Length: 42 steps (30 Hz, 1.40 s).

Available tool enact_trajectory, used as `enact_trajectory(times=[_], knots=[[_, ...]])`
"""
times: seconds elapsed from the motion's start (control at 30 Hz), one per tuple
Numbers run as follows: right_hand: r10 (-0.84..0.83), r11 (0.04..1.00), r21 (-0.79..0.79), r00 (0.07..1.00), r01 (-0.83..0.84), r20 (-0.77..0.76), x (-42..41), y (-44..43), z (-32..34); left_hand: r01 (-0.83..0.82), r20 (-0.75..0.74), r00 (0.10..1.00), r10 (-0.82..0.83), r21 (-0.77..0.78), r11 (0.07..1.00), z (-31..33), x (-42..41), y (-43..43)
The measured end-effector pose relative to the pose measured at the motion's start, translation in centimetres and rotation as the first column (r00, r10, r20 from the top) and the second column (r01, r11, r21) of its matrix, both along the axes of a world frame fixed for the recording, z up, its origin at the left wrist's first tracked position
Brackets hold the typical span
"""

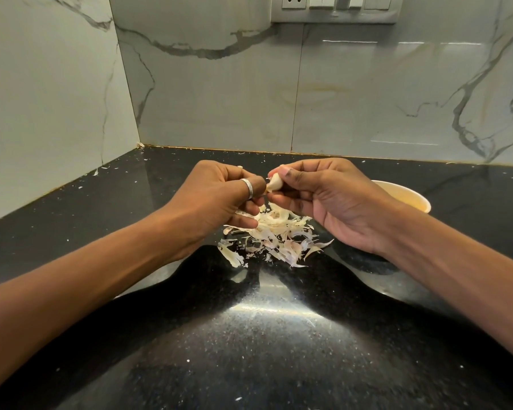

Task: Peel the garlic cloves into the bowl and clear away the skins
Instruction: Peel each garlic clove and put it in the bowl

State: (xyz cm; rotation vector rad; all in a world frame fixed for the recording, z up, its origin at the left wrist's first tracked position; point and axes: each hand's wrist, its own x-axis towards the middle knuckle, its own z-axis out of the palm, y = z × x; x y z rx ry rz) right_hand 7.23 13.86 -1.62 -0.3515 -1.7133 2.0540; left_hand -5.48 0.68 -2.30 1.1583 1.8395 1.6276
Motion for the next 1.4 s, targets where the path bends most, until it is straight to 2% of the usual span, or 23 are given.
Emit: enact_trajectory(times=[0.13,0.23,0.33,0.43,0.57,0.83,1.13,1.23,1.3,1.4], knots=[[0.011,1.0,-0.013,1.0,-0.011,-0.009,0.0,0.0,0.1,-0.025,-0.049,0.998,0.025,0.003,1.0,-0.1,-0.1,0.0],[-0.013,1.0,0.004,1.0,0.013,-0.006,0.0,0.0,0.1,-0.055,-0.204,0.977,0.058,0.021,0.998,-0.1,-0.2,0.0],[-0.042,0.999,0.03,0.999,0.042,-0.005,0.0,0.1,0.1,-0.114,-0.465,0.872,0.149,0.103,0.988,-0.2,-0.2,-0.1],[-0.052,0.997,0.051,0.999,0.053,-0.005,0.0,0.1,0.1,-0.113,-0.619,0.757,0.208,0.19,0.975,-0.5,-0.1,-0.2],[-0.053,0.996,0.072,0.999,0.054,-0.005,-0.1,-0.1,-0.1,-0.079,-0.729,0.638,0.246,0.256,0.963,-0.8,-0.1,-0.1],[-0.073,0.994,0.086,0.997,0.074,-0.006,-0.2,-0.3,-0.3,-0.073,-0.823,0.501,0.266,0.266,0.961,-1.2,-0.3,0.1],[-0.094,0.992,0.085,0.996,0.094,-0.005,-0.4,-0.5,-0.4,-0.082,-0.834,0.473,0.285,0.28,0.956,-1.4,-0.5,0.2],[-0.089,0.993,0.075,0.996,0.089,-0.006,-0.4,-0.6,-0.4,-0.099,-0.823,0.498,0.274,0.26,0.961,-1.4,-0.6,0.3],[-0.087,0.994,0.063,0.996,0.087,-0.011,-0.3,-0.6,-0.4,-0.116,-0.793,0.545,0.273,0.251,0.961,-1.4,-0.6,0.3],[-0.066,0.997,0.038,0.998,0.067,-0.02,-0.2,-0.5,-0.2,-0.123,-0.637,0.738,0.223,0.198,0.973,-1.2,-0.3,0.3]])
